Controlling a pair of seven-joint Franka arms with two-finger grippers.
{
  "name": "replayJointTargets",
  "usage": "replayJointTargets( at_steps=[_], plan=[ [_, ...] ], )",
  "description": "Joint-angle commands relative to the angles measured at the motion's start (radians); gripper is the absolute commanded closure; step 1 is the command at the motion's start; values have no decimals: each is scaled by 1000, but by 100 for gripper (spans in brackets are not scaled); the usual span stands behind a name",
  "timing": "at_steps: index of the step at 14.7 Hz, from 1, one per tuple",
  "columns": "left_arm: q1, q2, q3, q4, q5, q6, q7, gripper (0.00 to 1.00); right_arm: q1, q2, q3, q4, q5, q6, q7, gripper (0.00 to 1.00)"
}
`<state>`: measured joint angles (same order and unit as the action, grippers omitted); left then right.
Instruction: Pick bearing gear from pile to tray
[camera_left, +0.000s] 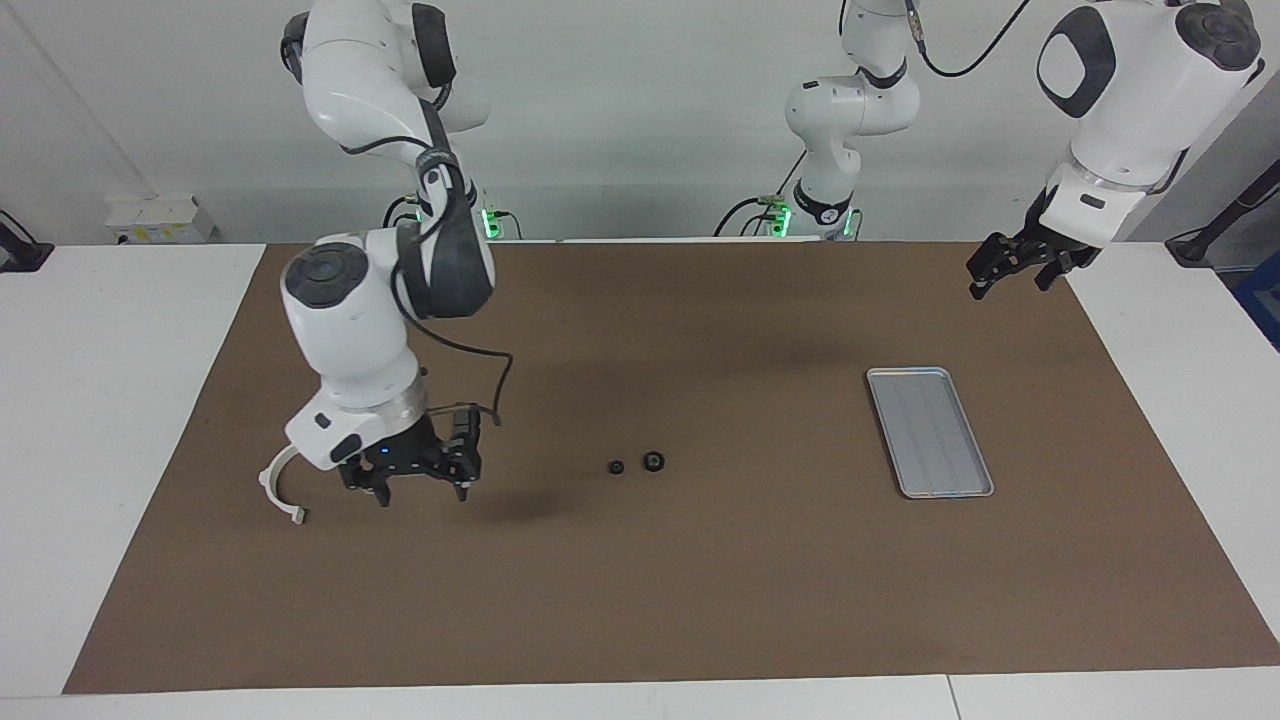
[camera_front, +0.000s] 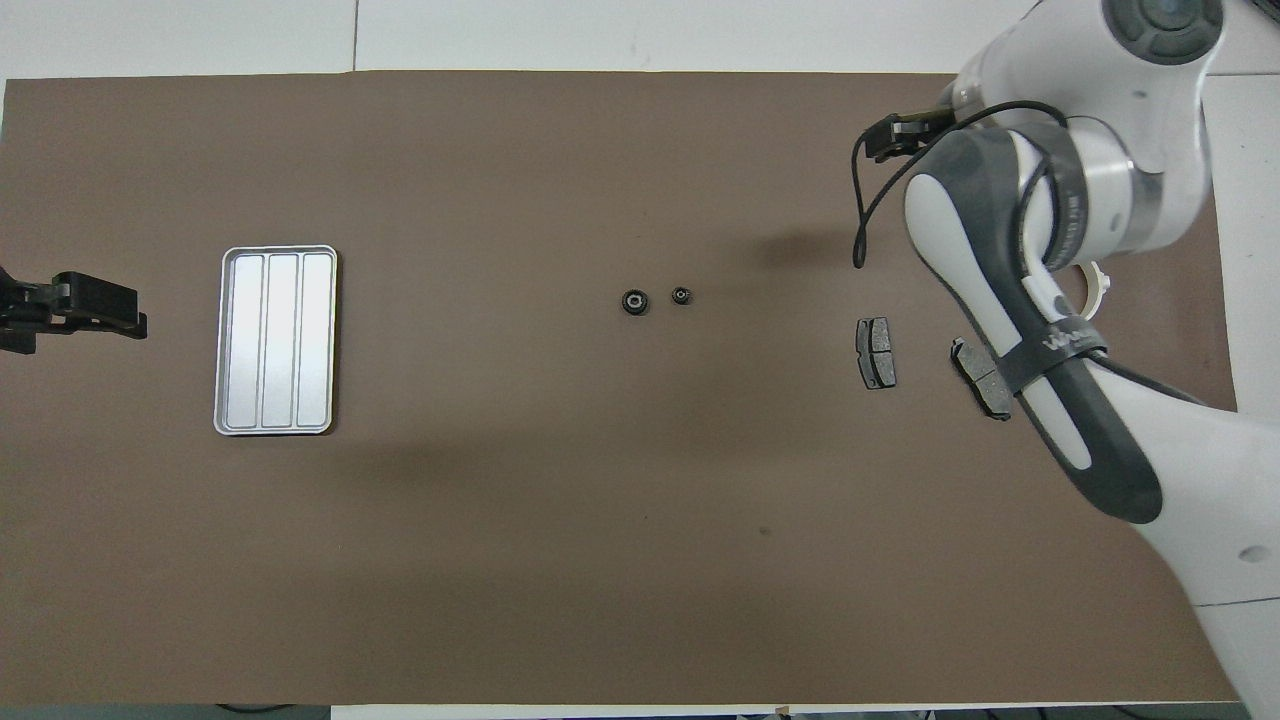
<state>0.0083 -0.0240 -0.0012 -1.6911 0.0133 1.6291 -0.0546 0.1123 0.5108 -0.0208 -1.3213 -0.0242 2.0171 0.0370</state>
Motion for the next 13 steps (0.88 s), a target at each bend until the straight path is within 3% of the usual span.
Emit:
replayJointTargets(
  at_steps=[1,9,13],
  plan=[
    [-2,-16,0,-5,11,-15,1,0,-68,-67,13,-10,-63,-50,-83,0],
    [-2,-16,0,-5,11,-15,2,0,-149,-270,13,-25,-82,-339,-69,0],
    [-17,-16,-2,-5,11,-12,-2,0,-154,-397,15,-142,-62,-388,-6,0]
  ],
)
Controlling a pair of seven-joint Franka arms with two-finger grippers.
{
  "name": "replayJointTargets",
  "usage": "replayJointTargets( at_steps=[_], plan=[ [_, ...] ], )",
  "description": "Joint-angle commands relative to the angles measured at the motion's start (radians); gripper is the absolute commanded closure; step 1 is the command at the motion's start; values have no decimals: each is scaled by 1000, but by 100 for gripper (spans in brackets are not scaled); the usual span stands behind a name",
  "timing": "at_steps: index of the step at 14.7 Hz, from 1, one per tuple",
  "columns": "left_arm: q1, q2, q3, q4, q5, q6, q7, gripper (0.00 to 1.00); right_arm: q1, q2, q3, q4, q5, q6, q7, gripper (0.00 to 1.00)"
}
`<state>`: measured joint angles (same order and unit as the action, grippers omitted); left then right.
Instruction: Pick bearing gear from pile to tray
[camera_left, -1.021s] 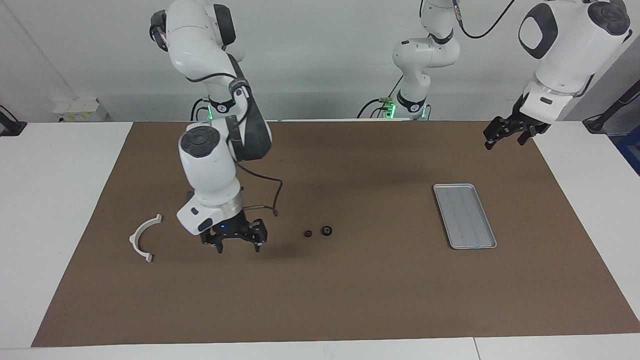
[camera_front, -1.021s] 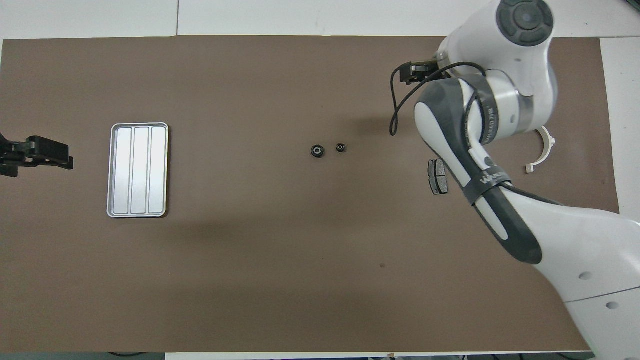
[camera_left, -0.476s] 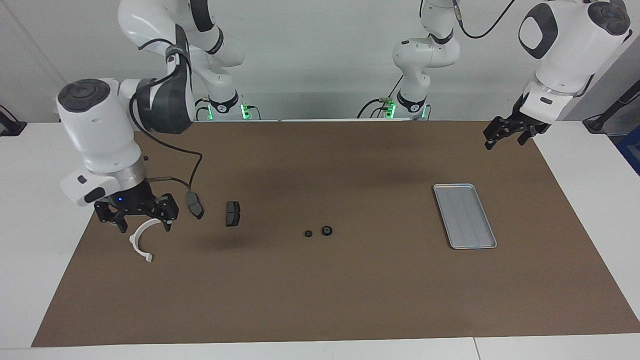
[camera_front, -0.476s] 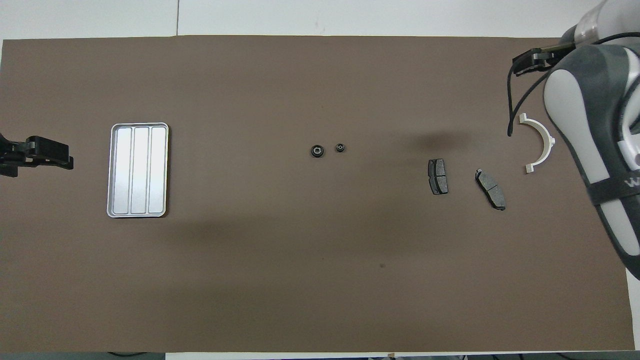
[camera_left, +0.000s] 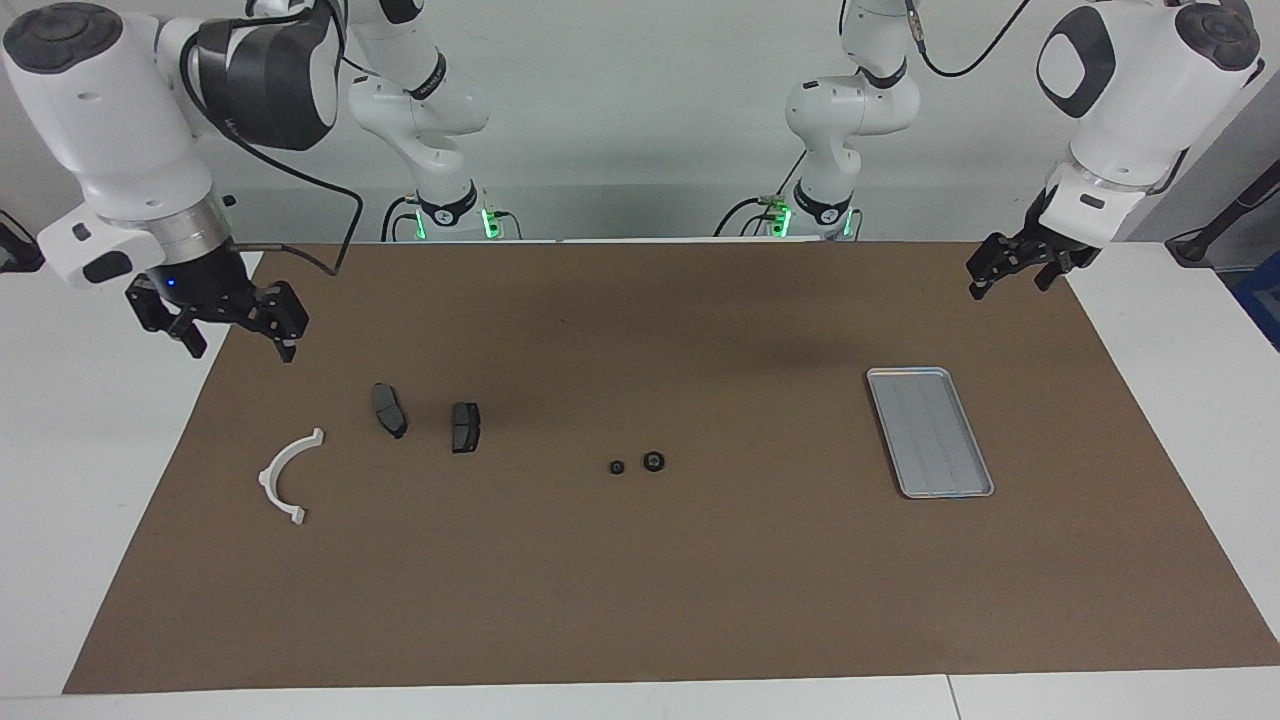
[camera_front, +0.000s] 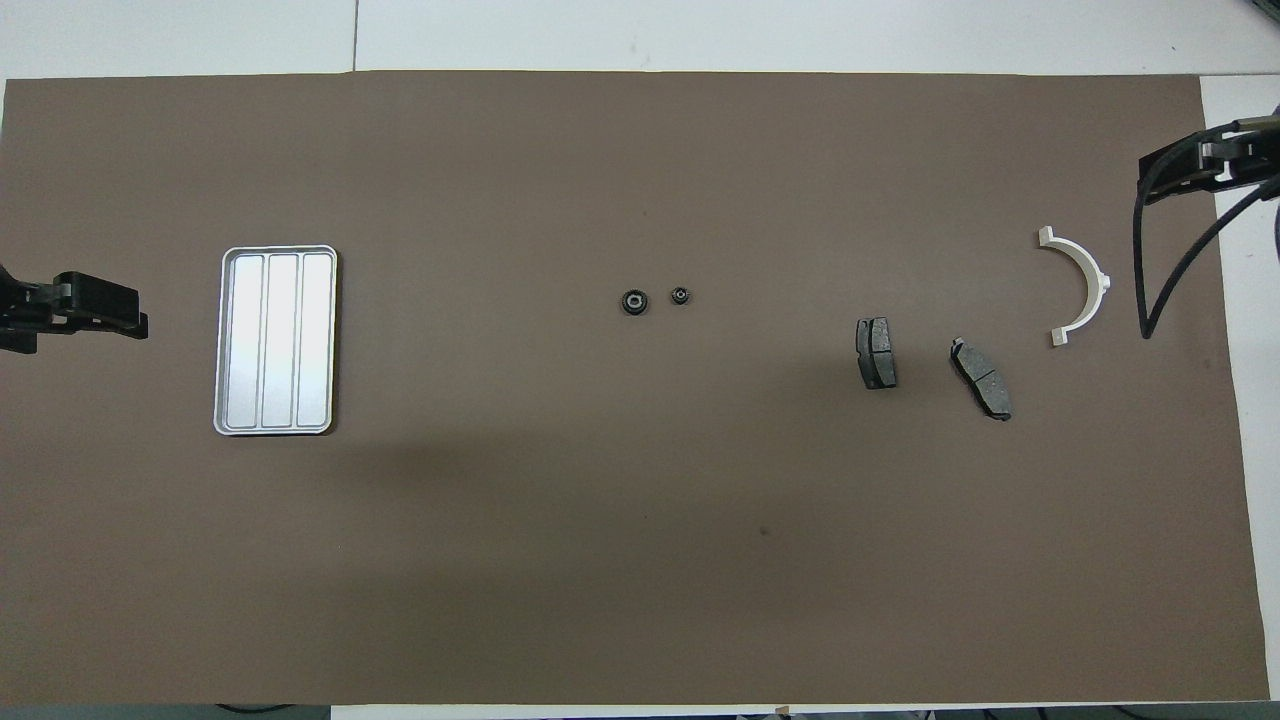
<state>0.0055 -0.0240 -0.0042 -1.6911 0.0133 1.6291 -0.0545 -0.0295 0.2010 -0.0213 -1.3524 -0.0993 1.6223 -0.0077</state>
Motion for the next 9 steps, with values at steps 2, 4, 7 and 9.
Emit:
replayJointTargets(
  at_steps=[2,4,7,9],
  plan=[
    [-15,-16,1,-5,11,-17,1,0,-18,-109,17,-146,41,7,40,0],
    [-15,-17,1,-5,11,-17,4,0,-27,-162,15,-249,104,39,45,0],
    [-22,-19,0,-5,7,-8,2,0,-27,-189,15,-298,110,53,46,0],
    [-44,-19,0,-7,-19,6,-14,0,-27,-196,14,-317,110,67,46,0]
  ],
)
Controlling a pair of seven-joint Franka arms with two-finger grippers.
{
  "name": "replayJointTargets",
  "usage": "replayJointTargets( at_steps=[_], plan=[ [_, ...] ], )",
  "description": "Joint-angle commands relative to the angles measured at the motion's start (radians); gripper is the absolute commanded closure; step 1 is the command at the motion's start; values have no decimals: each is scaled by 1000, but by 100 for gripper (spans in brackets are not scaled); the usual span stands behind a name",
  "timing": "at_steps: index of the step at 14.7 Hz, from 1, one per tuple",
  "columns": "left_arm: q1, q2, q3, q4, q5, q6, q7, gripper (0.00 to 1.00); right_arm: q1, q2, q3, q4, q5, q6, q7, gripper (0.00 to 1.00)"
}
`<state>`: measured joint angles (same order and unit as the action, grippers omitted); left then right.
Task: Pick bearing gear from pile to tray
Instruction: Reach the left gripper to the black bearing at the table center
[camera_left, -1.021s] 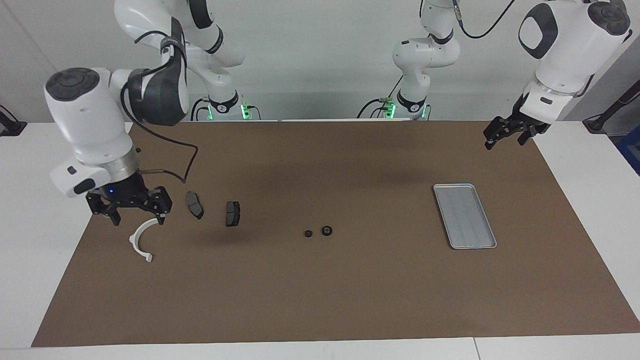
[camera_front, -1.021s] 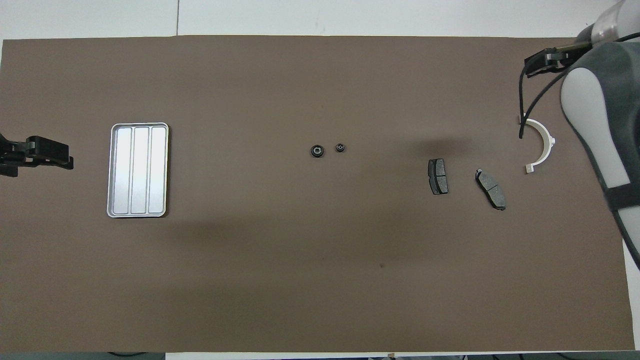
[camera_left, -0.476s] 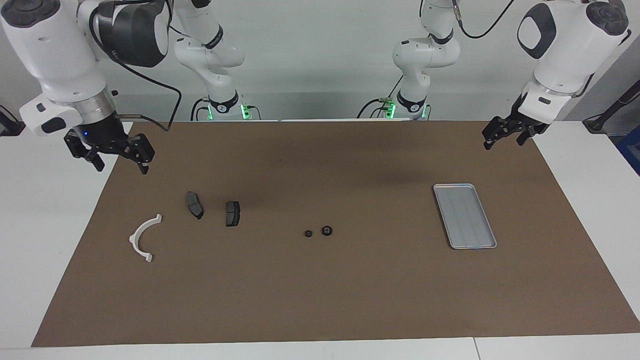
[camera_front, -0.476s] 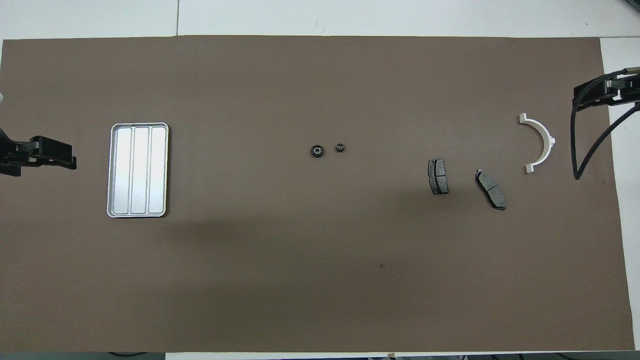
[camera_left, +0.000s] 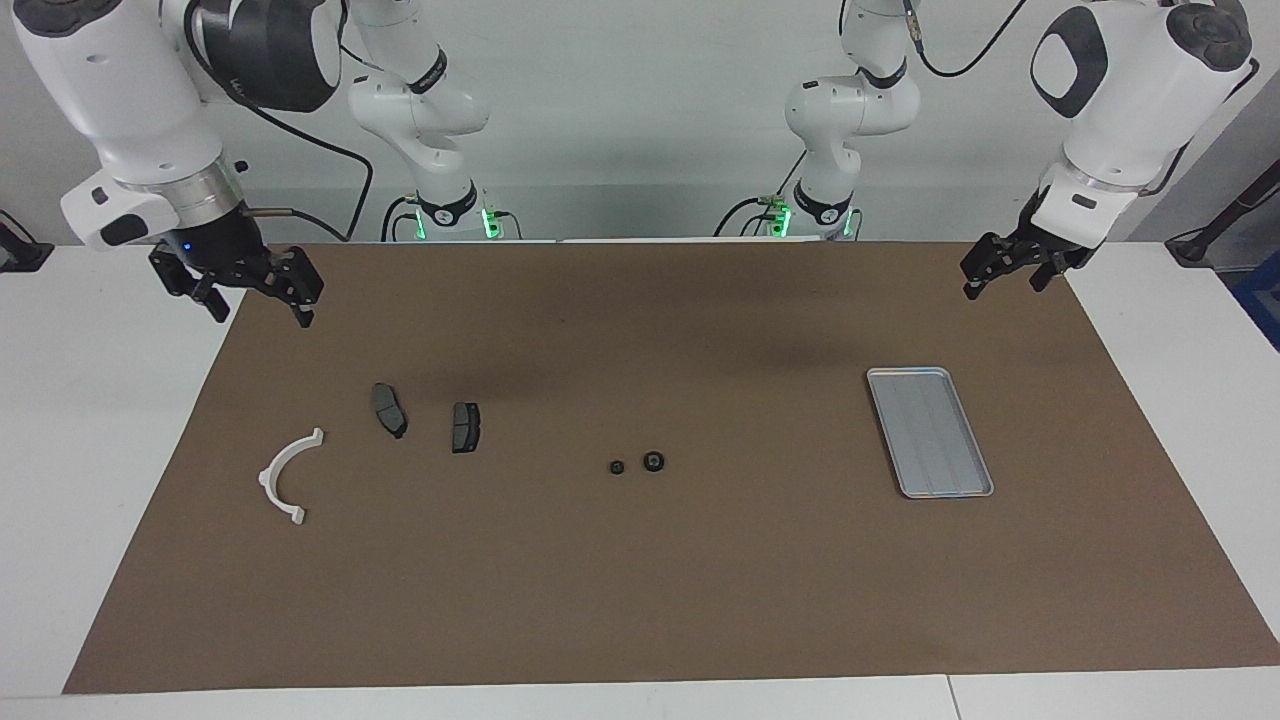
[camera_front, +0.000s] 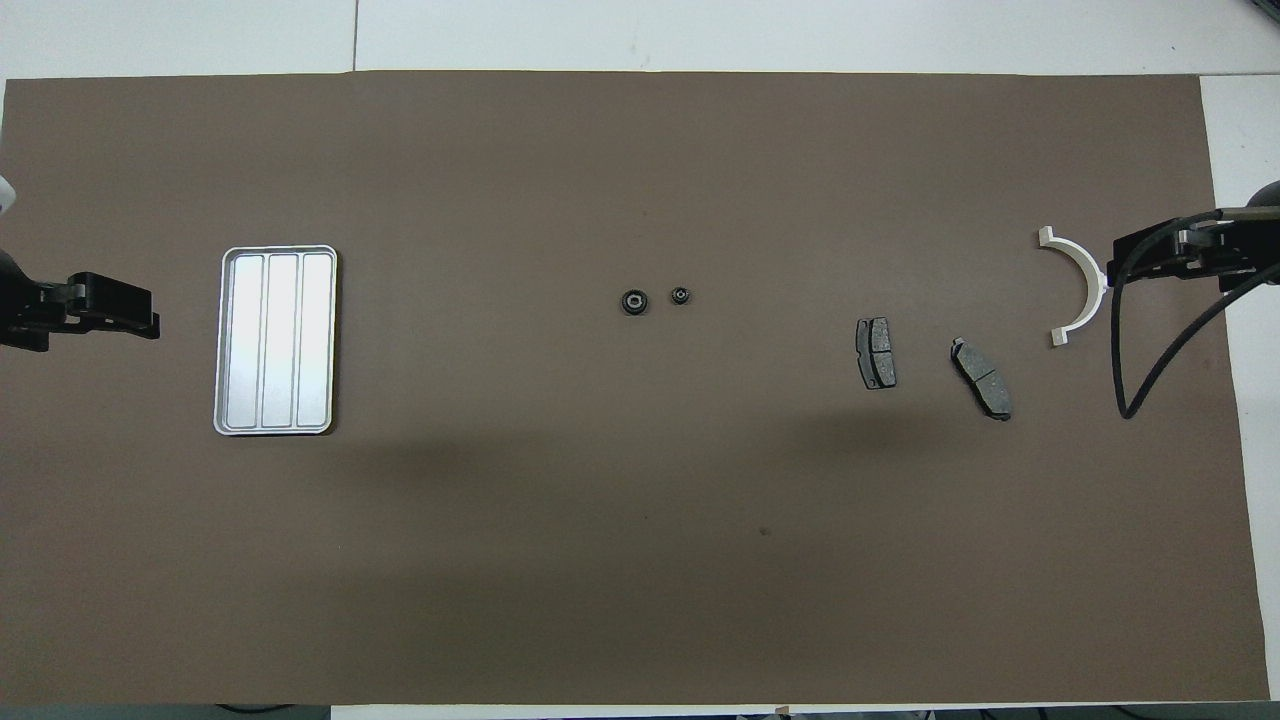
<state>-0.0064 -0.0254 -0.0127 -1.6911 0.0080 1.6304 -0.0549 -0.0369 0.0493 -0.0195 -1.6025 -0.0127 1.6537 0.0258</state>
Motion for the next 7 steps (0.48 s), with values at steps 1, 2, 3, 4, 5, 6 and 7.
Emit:
replayJointTargets(
  at_steps=[1,2,3,4,5,6,7],
  plan=[
    [-32,-16,8,-9,-48,31,-52,0,-20,-46,12,-70,23,35,13,0],
    [-47,-14,8,-19,-58,52,-106,0,-20,-54,12,-82,23,37,13,0],
    [-88,-2,10,-22,-60,66,-158,0,-20,-61,12,-97,23,41,13,0],
    [-118,11,10,-19,-60,80,-221,0,-20,-63,12,-99,23,41,13,0],
    [-148,47,10,-12,-62,91,-291,0,-20,-63,12,-100,23,41,13,0],
    [-189,80,10,1,-74,110,-357,0,-21,-65,12,-100,23,41,13,0],
    [-220,122,10,19,-94,136,-418,0,-23,-65,12,-102,23,41,11,0]
  ],
)
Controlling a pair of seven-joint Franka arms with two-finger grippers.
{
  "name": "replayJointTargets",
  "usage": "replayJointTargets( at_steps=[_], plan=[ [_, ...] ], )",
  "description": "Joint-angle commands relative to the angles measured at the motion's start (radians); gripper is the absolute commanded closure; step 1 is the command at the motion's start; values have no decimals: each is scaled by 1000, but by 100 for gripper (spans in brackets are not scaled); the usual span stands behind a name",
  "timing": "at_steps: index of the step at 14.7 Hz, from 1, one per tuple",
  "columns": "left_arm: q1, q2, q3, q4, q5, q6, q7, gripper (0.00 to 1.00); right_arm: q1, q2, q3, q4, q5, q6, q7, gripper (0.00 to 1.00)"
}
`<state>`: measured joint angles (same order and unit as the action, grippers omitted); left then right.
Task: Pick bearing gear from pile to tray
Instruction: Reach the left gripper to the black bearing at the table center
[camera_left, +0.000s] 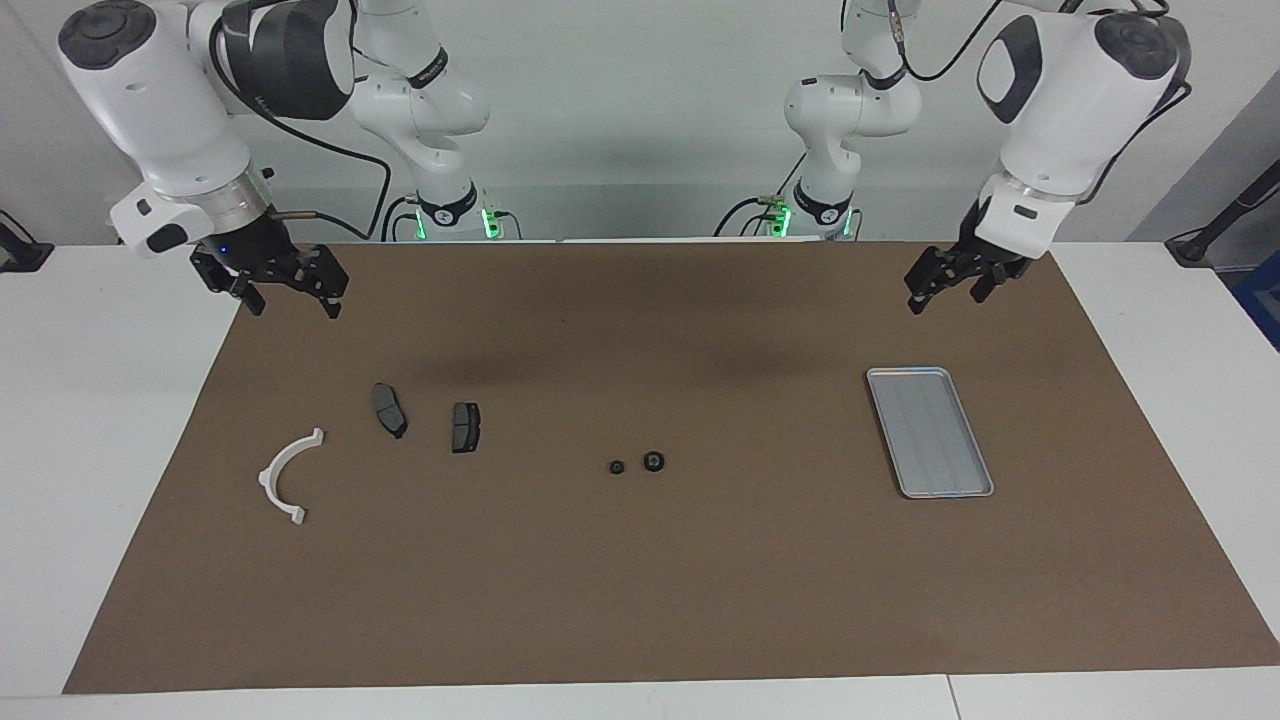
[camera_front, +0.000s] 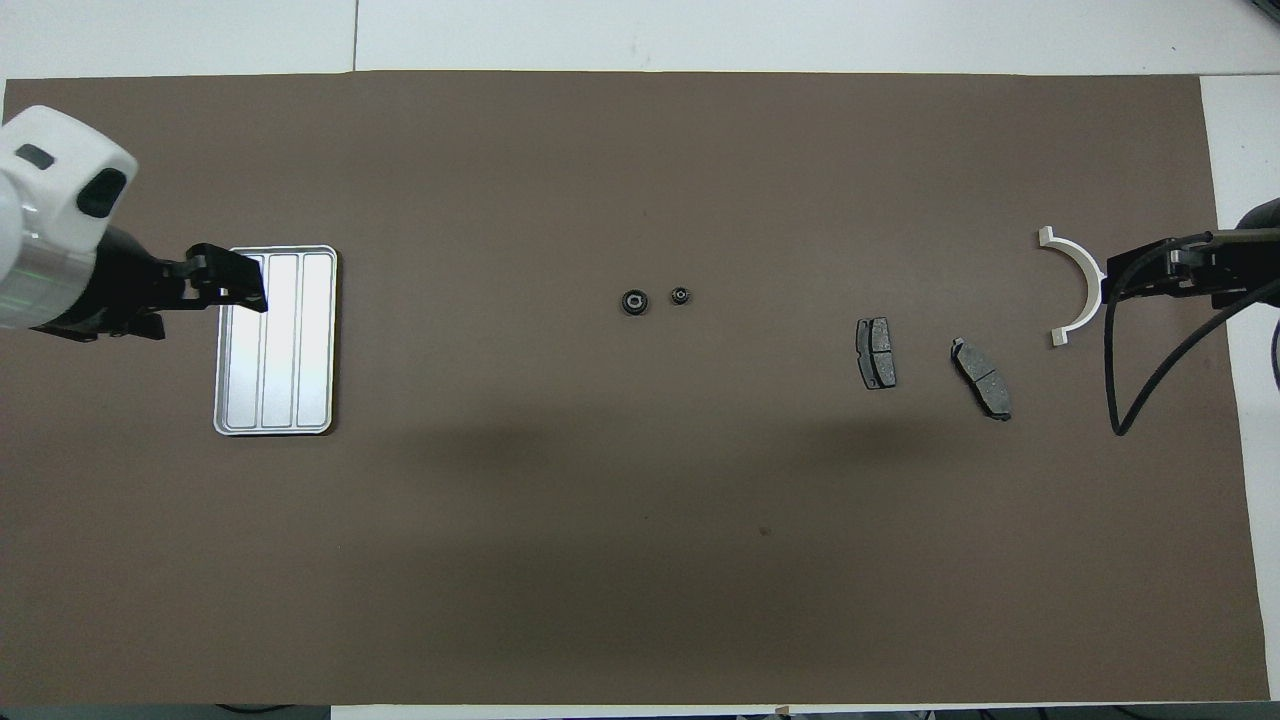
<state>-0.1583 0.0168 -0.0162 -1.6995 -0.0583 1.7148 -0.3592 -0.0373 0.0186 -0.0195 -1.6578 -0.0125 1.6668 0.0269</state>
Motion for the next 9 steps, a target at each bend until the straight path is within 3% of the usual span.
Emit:
replayJointTargets(
  at_steps=[1,4,9],
  plan=[
    [-110,125,15,52,-34,71,-171,0,-24,-34,12,-46,23,31,8,0],
    [-151,213,13,125,-73,94,-245,0,-32,-34,12,-53,23,47,2,0],
    [-257,483,28,407,-75,40,-375,0,-35,-34,12,-59,23,62,-2,0]
  ],
)
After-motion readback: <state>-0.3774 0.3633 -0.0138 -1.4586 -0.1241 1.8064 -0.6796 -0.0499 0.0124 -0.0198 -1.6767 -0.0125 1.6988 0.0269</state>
